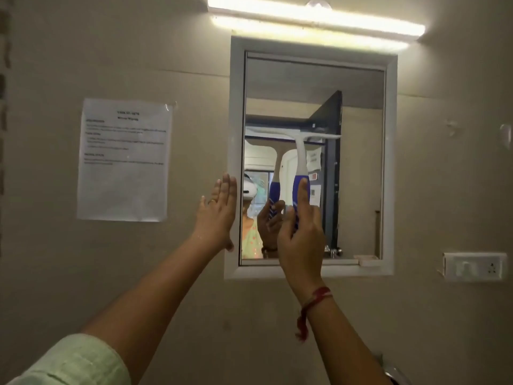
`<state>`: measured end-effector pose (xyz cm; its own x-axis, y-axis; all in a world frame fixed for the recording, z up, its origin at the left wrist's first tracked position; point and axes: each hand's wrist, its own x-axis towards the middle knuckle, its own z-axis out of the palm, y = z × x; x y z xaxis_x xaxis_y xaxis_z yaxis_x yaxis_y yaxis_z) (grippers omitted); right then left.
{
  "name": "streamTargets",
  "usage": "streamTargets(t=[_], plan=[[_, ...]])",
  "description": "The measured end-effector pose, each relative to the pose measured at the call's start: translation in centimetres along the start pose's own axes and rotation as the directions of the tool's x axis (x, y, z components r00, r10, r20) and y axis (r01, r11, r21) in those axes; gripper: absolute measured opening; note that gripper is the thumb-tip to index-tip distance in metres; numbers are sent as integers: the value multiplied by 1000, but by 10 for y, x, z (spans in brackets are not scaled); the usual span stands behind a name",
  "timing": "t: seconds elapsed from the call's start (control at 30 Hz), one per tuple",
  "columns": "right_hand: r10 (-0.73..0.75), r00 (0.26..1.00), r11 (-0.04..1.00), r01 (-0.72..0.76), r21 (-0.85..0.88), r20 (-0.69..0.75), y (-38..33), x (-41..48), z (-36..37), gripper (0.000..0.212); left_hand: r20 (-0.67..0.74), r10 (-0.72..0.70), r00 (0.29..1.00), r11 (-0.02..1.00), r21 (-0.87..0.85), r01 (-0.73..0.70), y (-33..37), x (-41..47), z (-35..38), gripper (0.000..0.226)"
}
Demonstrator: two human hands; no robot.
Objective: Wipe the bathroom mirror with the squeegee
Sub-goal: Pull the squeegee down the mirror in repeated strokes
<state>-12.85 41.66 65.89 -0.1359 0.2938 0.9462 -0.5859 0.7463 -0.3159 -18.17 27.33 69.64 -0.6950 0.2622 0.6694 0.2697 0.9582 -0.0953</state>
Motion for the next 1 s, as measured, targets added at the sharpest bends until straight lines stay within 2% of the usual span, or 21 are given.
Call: streamTargets(t=[0.1,0.27,0.57,0.77,1.0], plan=[[-58,997,998,59,21,-55,-12,43,12,54,7,3,1000,1000,3,-3,0,1,1,147],[-62,987,998,64,8,-146,-27,111,28,51,17,10,1000,1000,19,-10,-2,2,1,146],[-28,994,999,25,-29,-104,-21,140,43,51,31,23,999,1000,15,-23,-3,3,0,144],[-49,992,996,40,-78,-117,-24,152,47,53,26,25,999,1000,14,-26,-4,3,1,144],[-97,994,982,88,-169,-45,-10,134,37,57,27,19,999,1000,23,-20,-4,4,2,145]])
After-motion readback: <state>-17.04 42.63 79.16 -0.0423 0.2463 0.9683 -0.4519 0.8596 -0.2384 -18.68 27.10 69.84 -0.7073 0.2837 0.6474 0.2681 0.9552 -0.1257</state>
